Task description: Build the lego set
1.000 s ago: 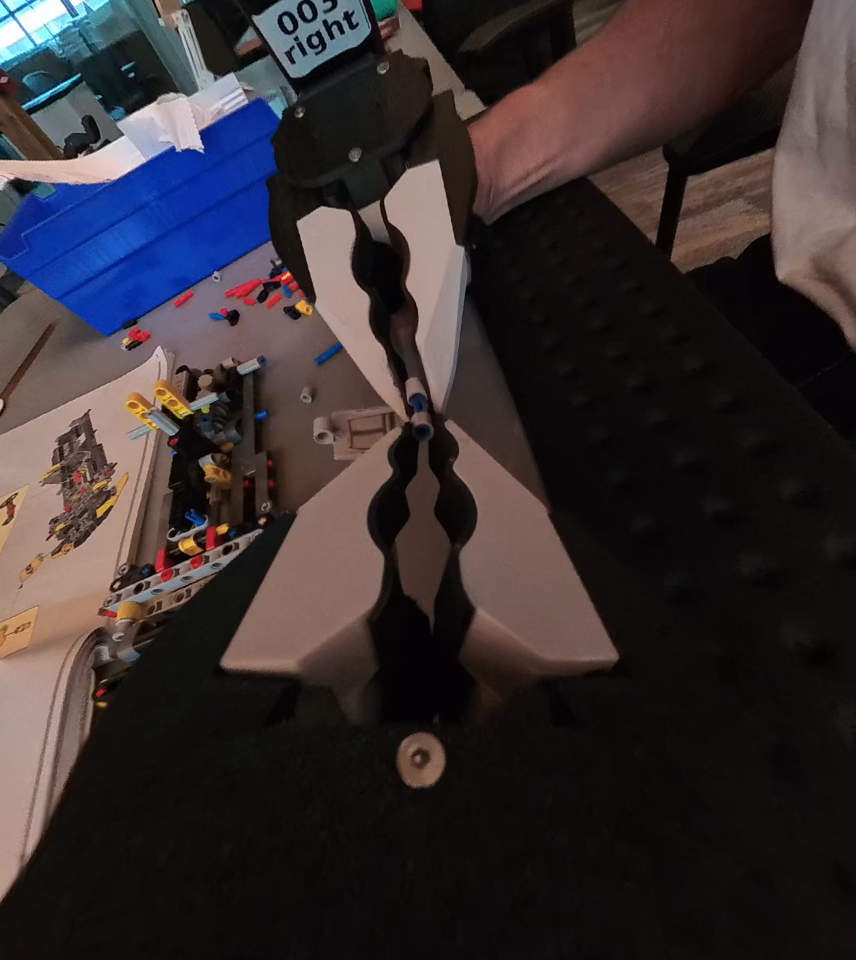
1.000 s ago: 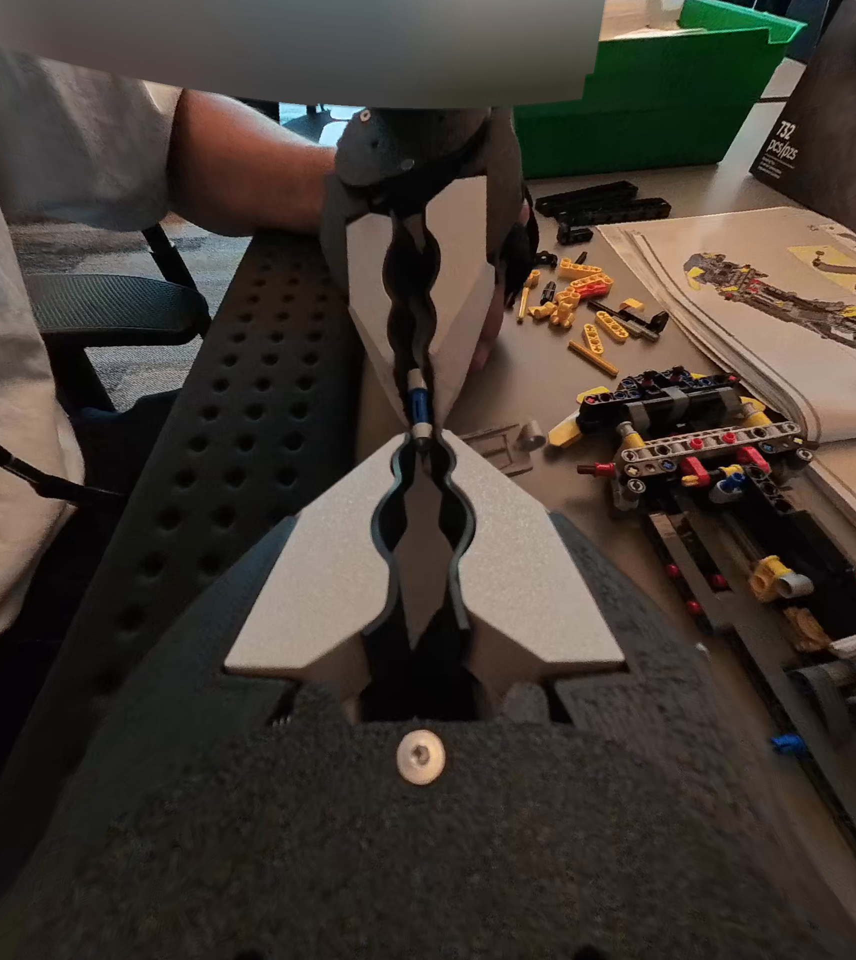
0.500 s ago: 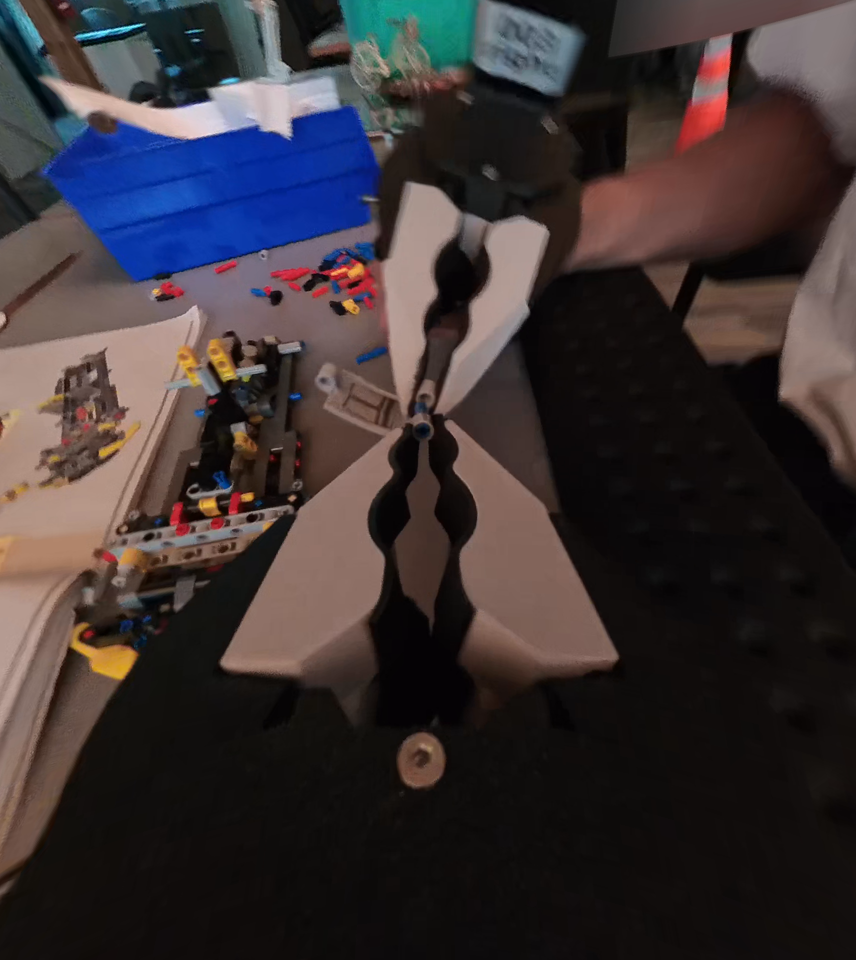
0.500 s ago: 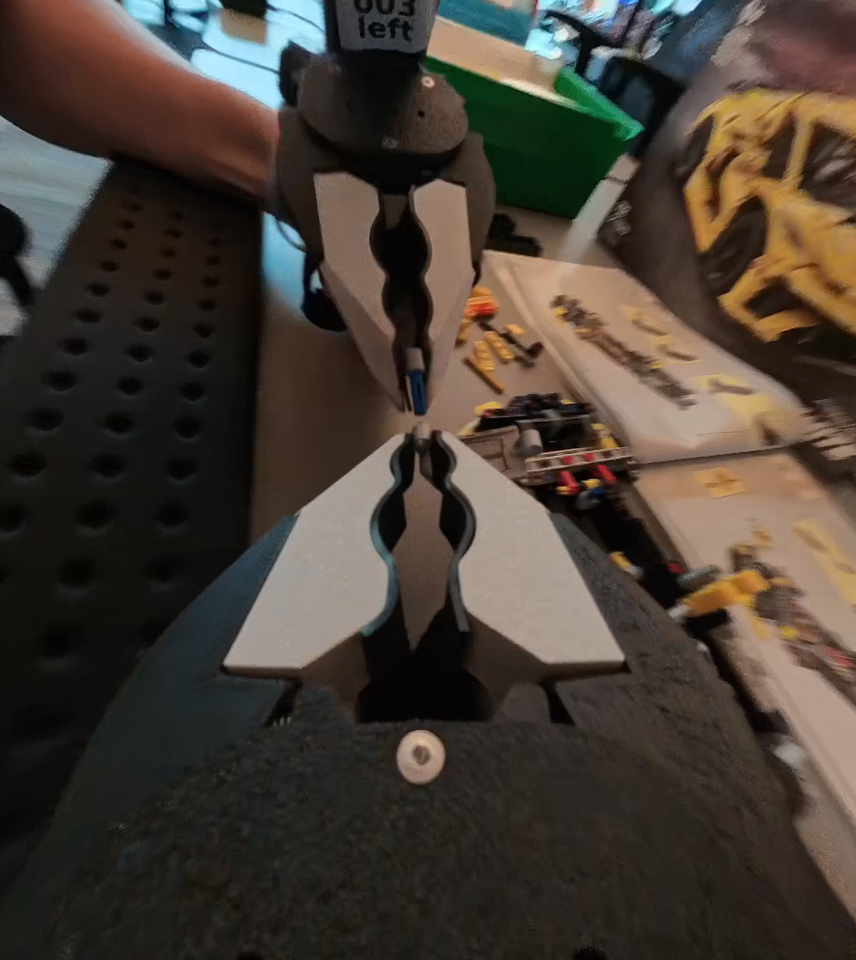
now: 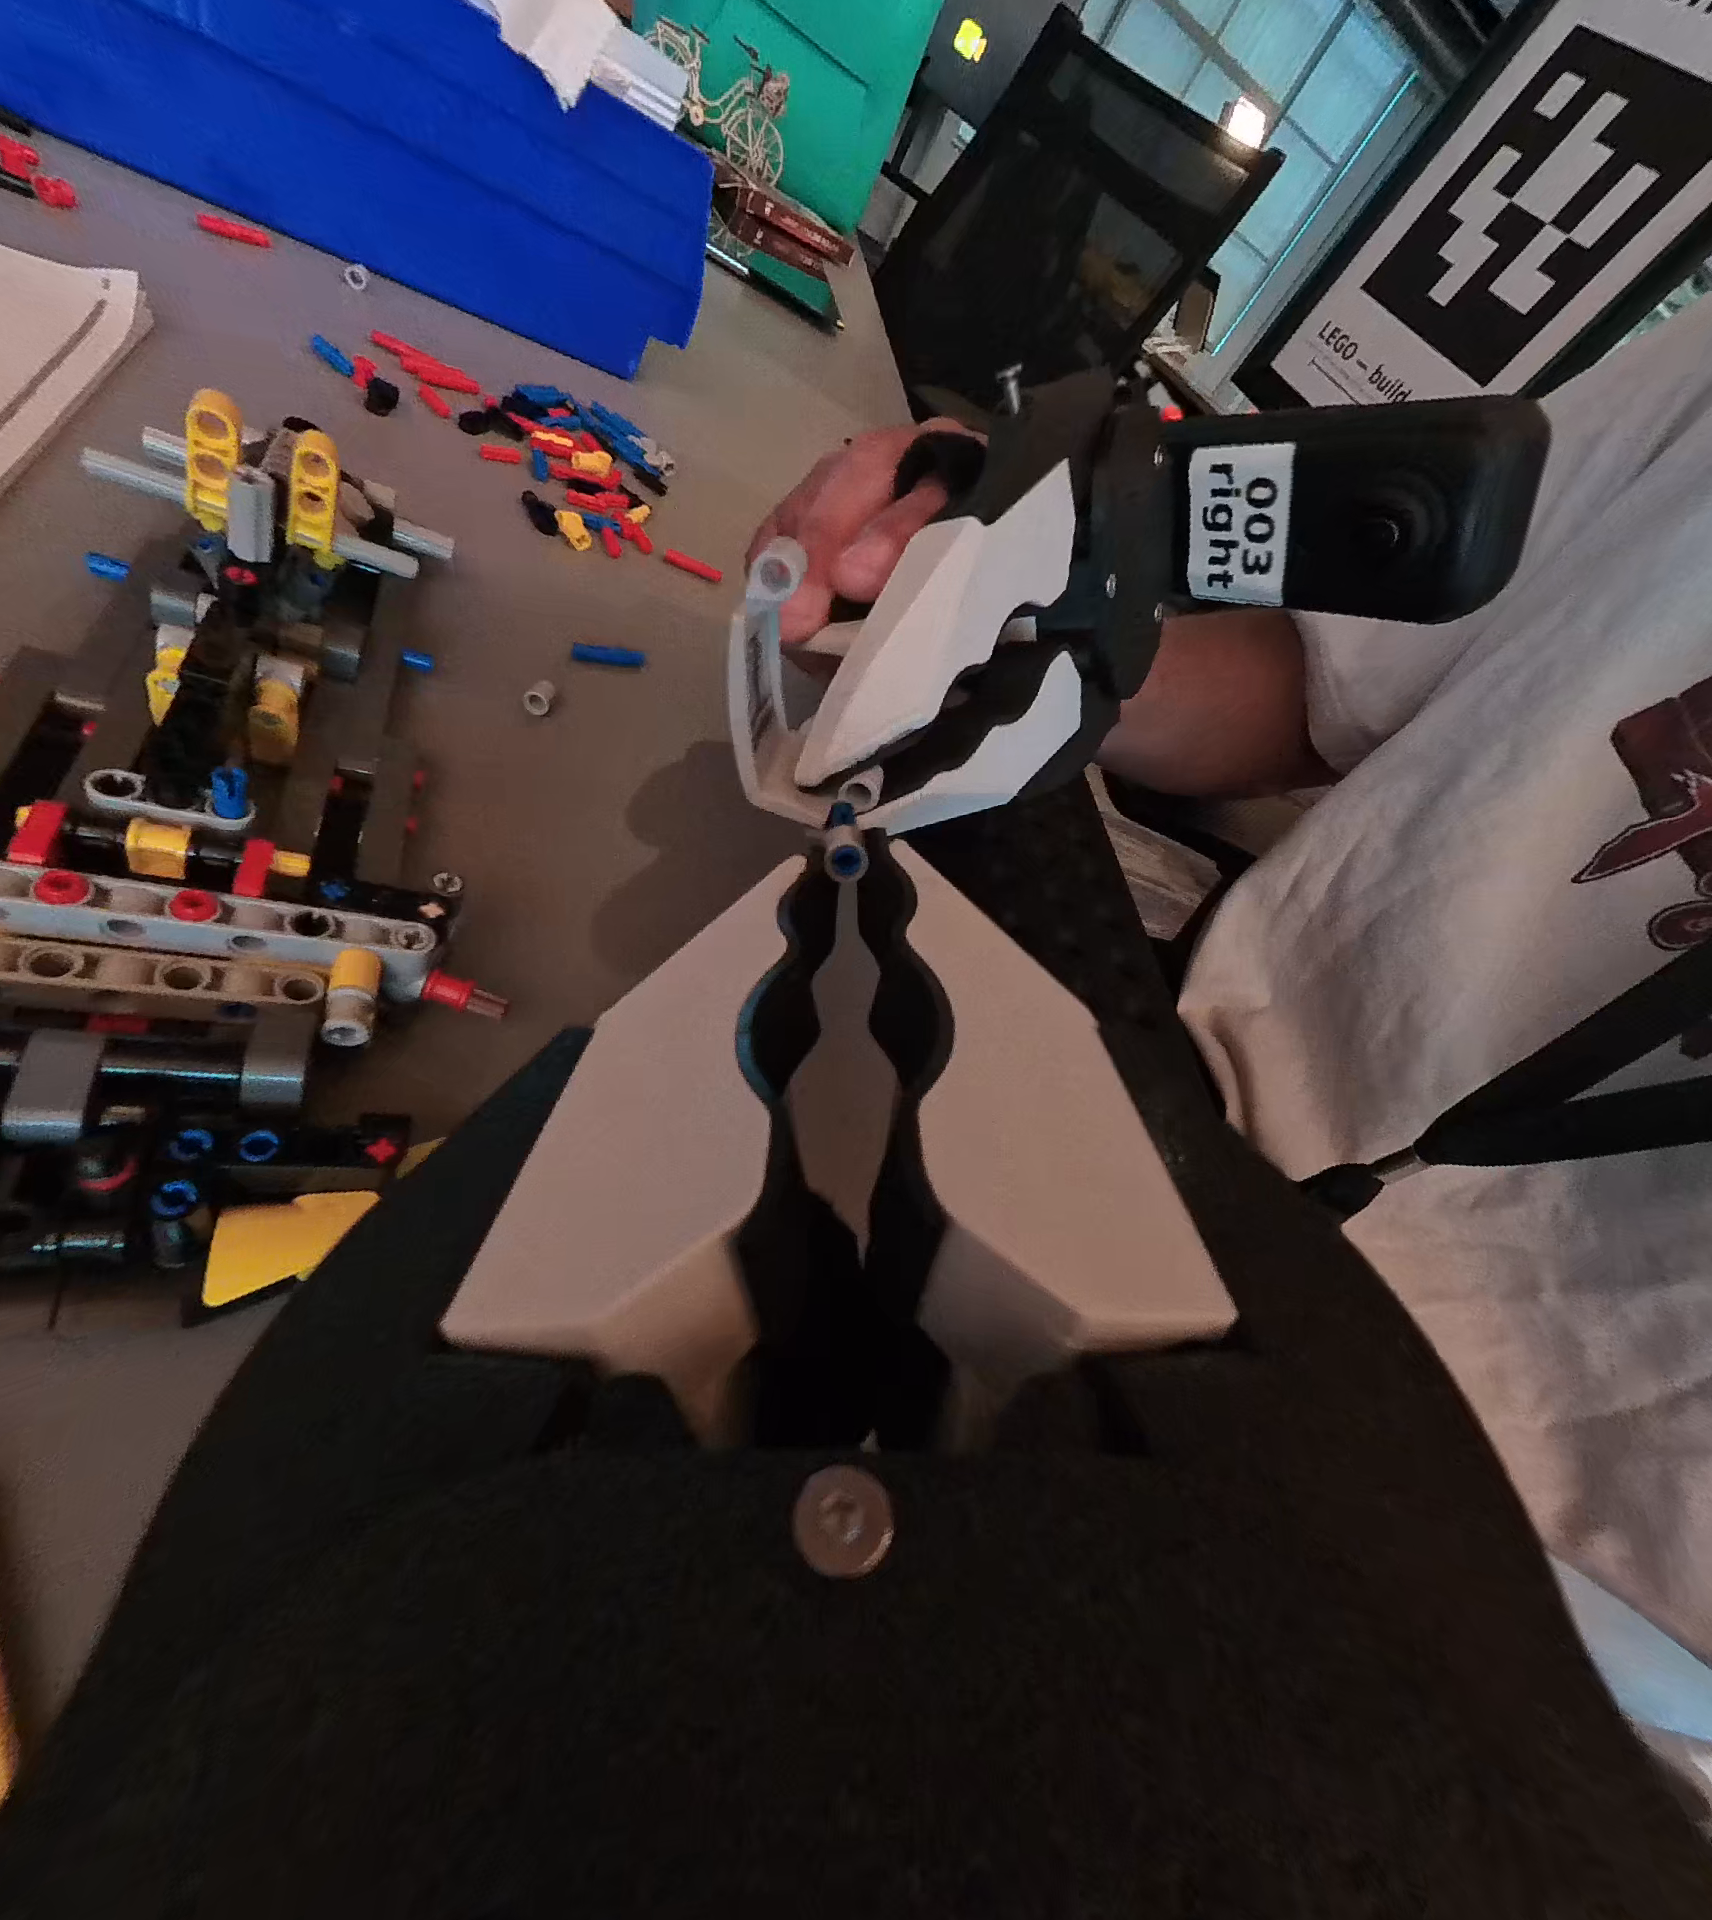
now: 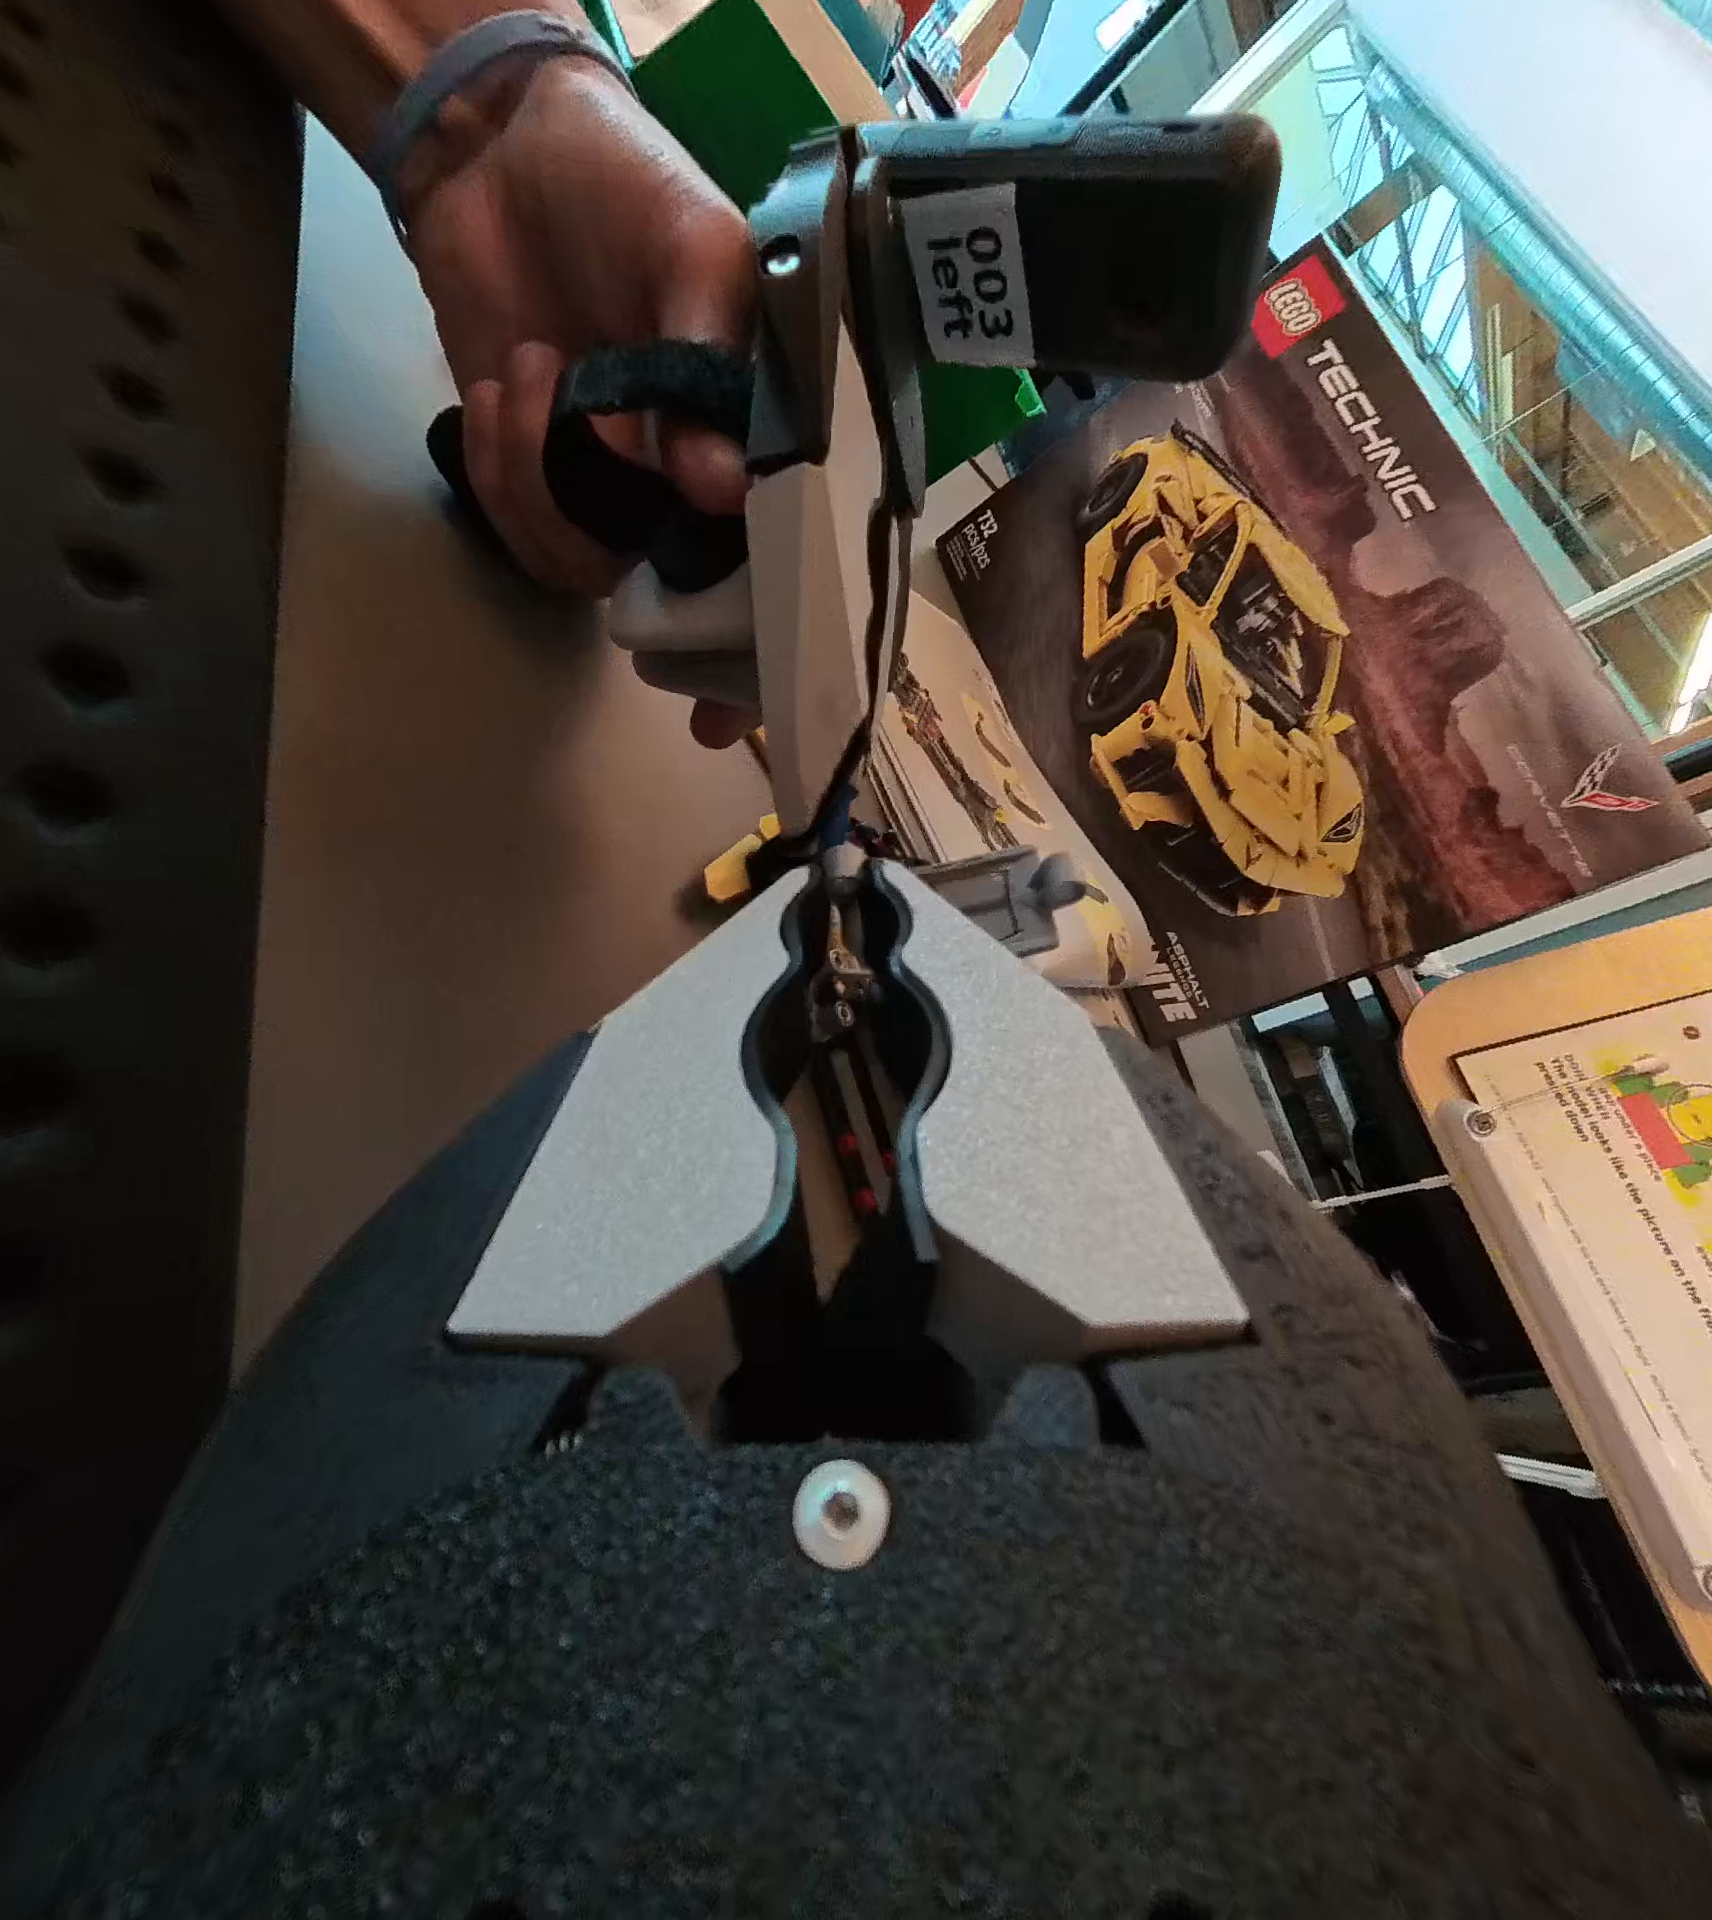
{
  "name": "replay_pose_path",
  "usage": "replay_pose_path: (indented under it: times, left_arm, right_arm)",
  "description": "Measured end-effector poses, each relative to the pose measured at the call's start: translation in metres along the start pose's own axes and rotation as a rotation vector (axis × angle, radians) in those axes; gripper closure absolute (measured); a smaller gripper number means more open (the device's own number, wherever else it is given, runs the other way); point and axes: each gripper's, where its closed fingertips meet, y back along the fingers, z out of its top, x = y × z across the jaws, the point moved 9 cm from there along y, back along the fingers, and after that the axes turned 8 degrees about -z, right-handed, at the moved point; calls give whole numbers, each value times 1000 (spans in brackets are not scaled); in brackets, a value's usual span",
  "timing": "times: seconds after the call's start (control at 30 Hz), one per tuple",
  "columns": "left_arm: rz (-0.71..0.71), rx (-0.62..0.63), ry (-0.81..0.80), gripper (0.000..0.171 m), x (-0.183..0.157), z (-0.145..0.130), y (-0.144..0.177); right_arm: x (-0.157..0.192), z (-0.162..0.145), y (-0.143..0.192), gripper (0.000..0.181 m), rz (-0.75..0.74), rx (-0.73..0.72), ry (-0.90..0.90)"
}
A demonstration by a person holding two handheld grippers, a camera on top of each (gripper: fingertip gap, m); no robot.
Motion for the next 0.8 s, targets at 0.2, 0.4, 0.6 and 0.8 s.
replay_pose_path:
  times: [0.2, 0.4, 0.6, 0.8]
  left_arm:
    - [-14, -9, 4, 169, 0, 0, 1]
    - [-11, -36, 22, 169, 0, 1, 0]
    - [-65, -159, 97, 171, 1, 4, -2]
    - [-52, -229, 105, 170, 2, 7, -4]
  right_arm:
    - [2, -1, -2, 174, 8, 8, 11]
    - [1, -1, -2, 175, 5, 13, 1]
    - [-5, 2, 0, 175, -56, 8, -16]
    - [-9, 3, 1, 175, -104, 32, -38]
